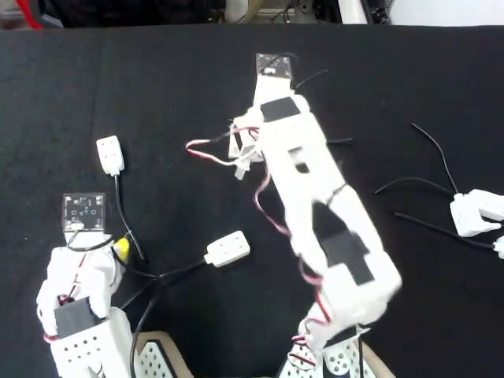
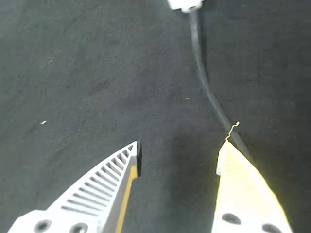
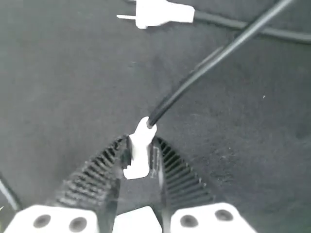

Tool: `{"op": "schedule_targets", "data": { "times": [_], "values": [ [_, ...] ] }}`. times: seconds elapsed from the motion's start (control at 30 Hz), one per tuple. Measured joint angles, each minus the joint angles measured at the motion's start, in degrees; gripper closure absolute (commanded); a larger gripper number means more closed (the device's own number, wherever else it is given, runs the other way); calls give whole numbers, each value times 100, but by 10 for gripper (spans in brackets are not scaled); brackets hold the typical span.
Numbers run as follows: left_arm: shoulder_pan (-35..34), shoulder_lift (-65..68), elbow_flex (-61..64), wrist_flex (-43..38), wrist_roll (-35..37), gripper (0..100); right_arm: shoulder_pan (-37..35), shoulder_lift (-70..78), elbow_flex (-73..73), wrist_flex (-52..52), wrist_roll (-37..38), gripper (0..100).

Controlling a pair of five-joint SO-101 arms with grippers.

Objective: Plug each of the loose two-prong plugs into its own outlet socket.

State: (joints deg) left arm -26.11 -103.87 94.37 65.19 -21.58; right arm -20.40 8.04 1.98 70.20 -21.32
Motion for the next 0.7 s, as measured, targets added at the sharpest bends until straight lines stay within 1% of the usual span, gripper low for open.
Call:
{"op": "schedule_targets", "data": {
  "times": [0.1, 0.2, 0.27, 0.43, 0.57, 0.7],
  "values": [
    [510, 0, 0, -9, 246, 738, -237, -1046, 1020, -615, 273, 986],
    [1143, 0, 0, -308, 624, 738, -571, -2180, 2136, -1301, 457, 986],
    [1486, 0, 18, -721, 782, 739, -756, -2980, 2866, -1758, 501, 986],
    [1960, 9, 185, -1960, 1143, 737, -993, -4651, 4281, -2541, 501, 986],
    [2497, 9, 193, -2514, 1495, 737, -1310, -5213, 4897, -2840, 501, 986],
    [3200, 9, 193, -2681, 1565, 737, -1512, -5327, 5037, -2910, 501, 986]
  ]
}}
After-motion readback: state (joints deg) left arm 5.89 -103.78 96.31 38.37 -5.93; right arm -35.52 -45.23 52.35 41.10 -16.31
